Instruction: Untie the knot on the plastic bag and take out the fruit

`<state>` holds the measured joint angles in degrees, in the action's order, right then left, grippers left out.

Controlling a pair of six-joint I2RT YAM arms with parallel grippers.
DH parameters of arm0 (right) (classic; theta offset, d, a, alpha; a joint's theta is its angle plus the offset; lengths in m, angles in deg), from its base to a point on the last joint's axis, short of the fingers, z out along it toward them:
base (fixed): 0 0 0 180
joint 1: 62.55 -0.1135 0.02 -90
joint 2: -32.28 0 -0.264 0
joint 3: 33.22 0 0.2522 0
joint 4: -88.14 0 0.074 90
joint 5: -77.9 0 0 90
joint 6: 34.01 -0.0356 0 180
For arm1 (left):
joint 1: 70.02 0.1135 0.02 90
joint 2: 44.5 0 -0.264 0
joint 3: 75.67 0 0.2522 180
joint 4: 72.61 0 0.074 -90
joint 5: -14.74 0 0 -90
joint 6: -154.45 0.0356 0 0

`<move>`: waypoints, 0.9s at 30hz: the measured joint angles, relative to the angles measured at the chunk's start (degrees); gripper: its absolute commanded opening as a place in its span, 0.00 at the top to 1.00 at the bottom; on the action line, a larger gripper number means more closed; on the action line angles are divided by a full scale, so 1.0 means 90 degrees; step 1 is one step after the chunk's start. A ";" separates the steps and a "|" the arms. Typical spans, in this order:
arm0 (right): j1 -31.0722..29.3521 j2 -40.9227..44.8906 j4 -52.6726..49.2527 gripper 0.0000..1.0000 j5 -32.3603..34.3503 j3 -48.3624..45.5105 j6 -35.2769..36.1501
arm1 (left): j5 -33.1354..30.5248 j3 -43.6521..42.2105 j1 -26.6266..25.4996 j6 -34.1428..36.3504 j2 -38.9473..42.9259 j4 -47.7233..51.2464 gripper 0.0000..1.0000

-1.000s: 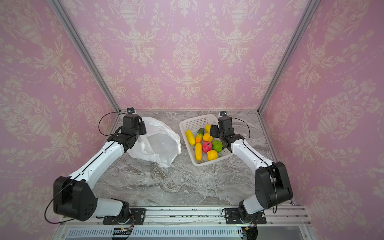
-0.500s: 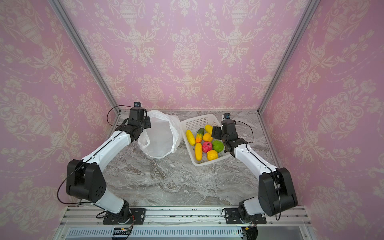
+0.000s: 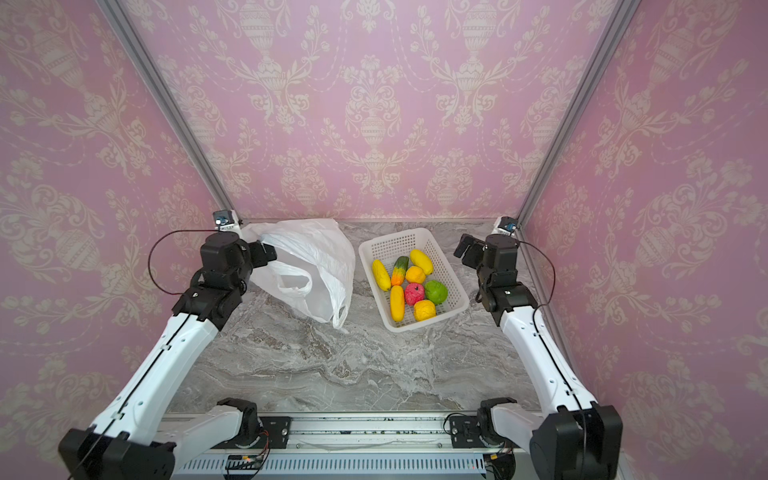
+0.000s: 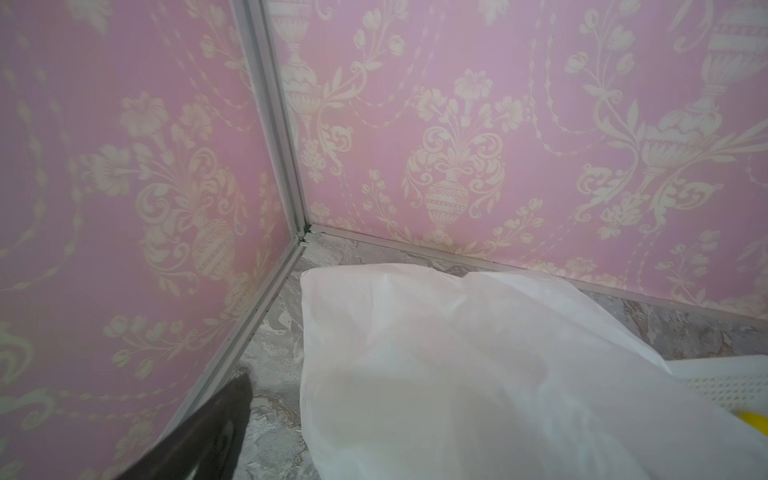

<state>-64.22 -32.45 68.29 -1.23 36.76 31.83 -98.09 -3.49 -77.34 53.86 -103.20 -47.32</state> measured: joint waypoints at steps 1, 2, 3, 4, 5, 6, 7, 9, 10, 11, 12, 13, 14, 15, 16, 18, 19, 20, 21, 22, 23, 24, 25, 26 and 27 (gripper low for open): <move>0.0148 0.0058 -0.0061 0.00 -0.0017 0.0000 0.0000 | -0.0027 -0.0277 0.0155 0.0041 0.0265 -0.0121 0.01; 0.0350 0.0107 -0.0134 0.00 -0.0080 -0.0010 0.0000 | -0.0019 -0.0602 0.0313 0.0080 0.0520 -0.0260 0.01; 0.0474 0.0126 -0.0177 0.00 -0.0129 -0.0036 0.0002 | 0.0015 -0.0852 0.0396 0.0100 0.0687 -0.0359 0.01; 0.0622 0.0136 -0.0219 0.00 -0.0209 -0.0100 0.0010 | 0.0175 -0.1144 0.0444 0.0124 0.0852 -0.0476 0.01; 0.0736 0.0134 -0.0262 0.00 -0.0289 -0.0182 0.0015 | 0.0389 -0.1338 0.0461 0.0134 0.0925 -0.0512 0.01; 0.0811 0.0124 -0.0321 0.00 -0.0342 -0.0253 0.0024 | 0.0627 -0.1421 0.0461 0.0143 0.0896 -0.0503 0.01; 0.0879 0.0100 -0.0423 0.00 -0.0398 -0.0328 0.0041 | 0.0889 -0.1423 0.0461 0.0148 0.0775 -0.0461 0.01; 0.0940 0.0068 -0.0568 0.00 -0.0449 -0.0454 0.0085 | 0.1438 -0.1236 0.0461 0.0138 0.0299 -0.0321 0.01; 0.0945 0.0068 -0.0600 0.00 -0.0457 -0.0544 0.0119 | 0.1710 -0.1088 0.0461 0.0112 -0.0049 -0.0223 0.01; 0.0964 0.0083 -0.0595 0.00 -0.0461 -0.0648 0.0172 | 0.1991 -0.0918 0.0461 0.0070 -0.0413 -0.0083 0.01; 0.0964 0.0104 -0.0583 0.00 -0.0464 -0.0741 0.0197 | 0.2210 -0.0792 0.0461 0.0022 -0.0697 0.0044 0.01; 0.0964 0.0146 -0.0542 0.00 -0.0459 -0.0872 0.0240 | 0.2487 -0.0663 0.0461 -0.0053 -0.1001 0.0185 0.01; 0.0964 0.0209 -0.0435 0.00 -0.0449 -0.1025 0.0287 | 0.2744 -0.0573 0.0461 -0.0129 -0.1214 0.0328 0.01; 0.0964 0.0272 -0.0345 0.00 -0.0437 -0.1156 0.0333 | 0.2985 -0.0510 0.0461 -0.0209 -0.1375 0.0447 0.01; 0.0971 0.0350 -0.0151 0.00 -0.0391 -0.1343 0.0381 | 0.3269 -0.0459 0.0459 -0.0296 -0.1489 0.0546 0.01; 0.0986 0.0413 0.0328 0.00 -0.0253 -0.1683 0.0481 | 0.3796 -0.0367 0.0459 -0.0444 -0.1583 0.0719 0.01; 0.1001 0.0389 0.0629 0.00 -0.0158 -0.1863 0.0525 | 0.4109 -0.0291 0.0459 -0.0505 -0.1588 0.0804 0.01; 0.1013 0.0311 0.0950 0.00 -0.0056 -0.2038 0.0563 | 0.4403 -0.0202 0.0459 -0.0559 -0.1588 0.0852 0.01; 0.1013 0.0194 0.1205 0.00 0.0032 -0.2157 0.0593 | 0.4682 -0.0087 0.0459 -0.0610 -0.1596 0.0869 0.01; 0.1022 0.0007 0.1467 0.00 0.0109 -0.2246 0.0634 | 0.4981 0.0092 0.0459 -0.0668 -0.1632 0.0877 0.01; 0.1022 -0.0228 0.1712 0.00 0.0177 -0.2290 0.0680 | 0.5180 0.0282 0.0454 -0.0726 -0.1690 0.0872 0.01; 0.1025 -0.0432 0.1875 0.00 0.0216 -0.2293 0.0712 | 0.5323 0.0532 0.0454 -0.0782 -0.1800 0.0884 0.01; 0.1022 -0.0699 0.2113 0.00 0.0226 -0.2293 0.0763 | 0.5406 0.0886 0.0452 -0.0828 -0.1977 0.0916 0.01; 0.1022 -0.0928 0.2280 0.00 0.0226 -0.2290 0.0821 | 0.5464 0.1290 0.0454 -0.0886 -0.2217 0.0952 0.01; 0.1022 -0.1088 0.2392 0.00 0.0223 -0.2290 0.0855 | 0.5508 0.1639 0.0454 -0.0937 -0.2436 0.0967 0.01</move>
<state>-55.02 -42.24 89.82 0.78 16.15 39.52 -48.52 11.26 -73.25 45.43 -125.12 -38.62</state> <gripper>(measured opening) 0.998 0.992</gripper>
